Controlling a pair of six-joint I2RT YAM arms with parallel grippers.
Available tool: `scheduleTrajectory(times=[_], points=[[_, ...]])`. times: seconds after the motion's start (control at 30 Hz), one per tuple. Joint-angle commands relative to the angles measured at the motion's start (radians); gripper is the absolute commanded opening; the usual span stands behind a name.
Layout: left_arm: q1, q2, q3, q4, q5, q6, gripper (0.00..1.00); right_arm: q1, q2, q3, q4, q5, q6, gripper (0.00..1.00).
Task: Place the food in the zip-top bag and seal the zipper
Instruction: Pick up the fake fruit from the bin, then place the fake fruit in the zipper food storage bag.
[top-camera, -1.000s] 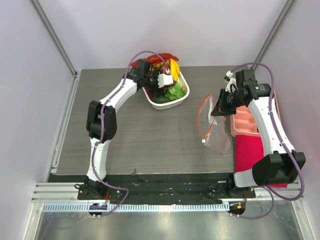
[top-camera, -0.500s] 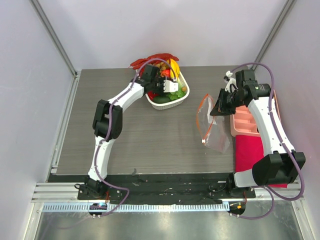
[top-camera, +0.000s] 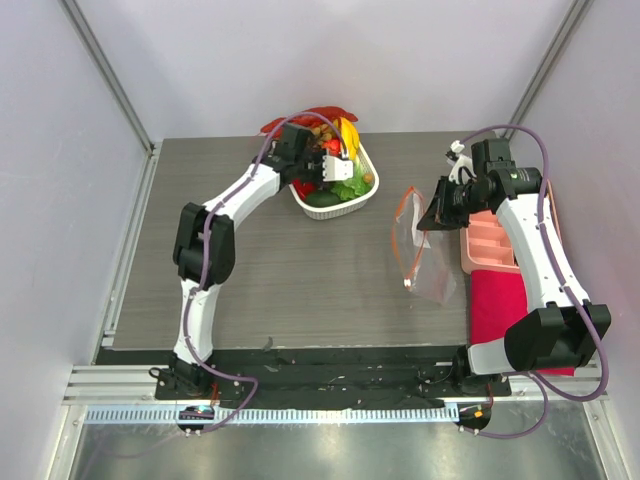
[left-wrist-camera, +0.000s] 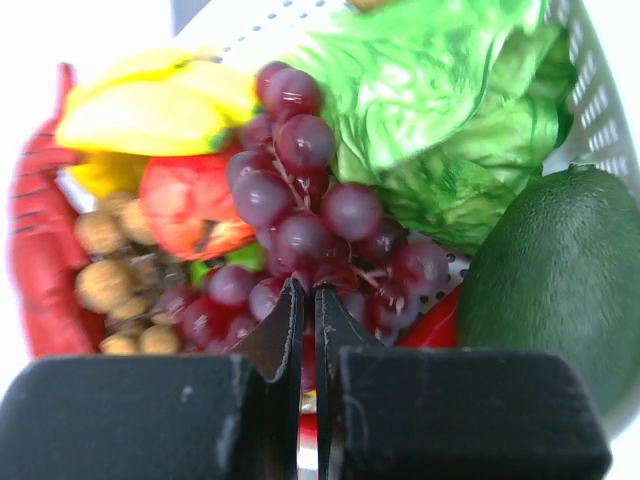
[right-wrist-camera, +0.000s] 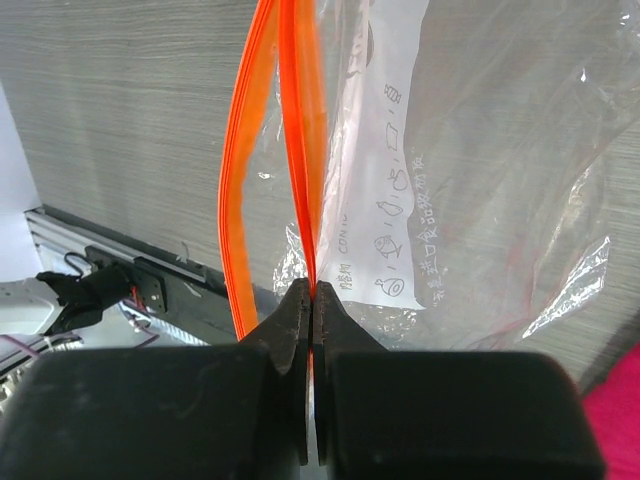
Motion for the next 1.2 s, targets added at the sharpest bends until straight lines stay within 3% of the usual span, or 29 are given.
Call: scheduleTrajectory(times=[0.0, 0.2, 0.63, 1.17], points=[[0.009, -0.136, 0.007, 0.03, 0.075, -0.107, 0.0, -0.002, -0.016, 0.018, 0.064, -0.108, 0.025, 0.01], [0.015, -0.154, 0.024, 0.054, 0.086, -0.149, 0.0, -0.001, -0.012, 0.019, 0.099, -0.16, 0.062, 0.01], [0.055, -0.163, 0.151, 0.185, 0.098, -0.463, 0.0, 0.0, -0.013, -0.011, 0.235, -0.248, 0.189, 0.01], [0.047, -0.317, 0.193, 0.228, 0.175, -0.888, 0.0, 0.048, 0.033, -0.108, 0.35, -0.148, 0.255, 0.01]])
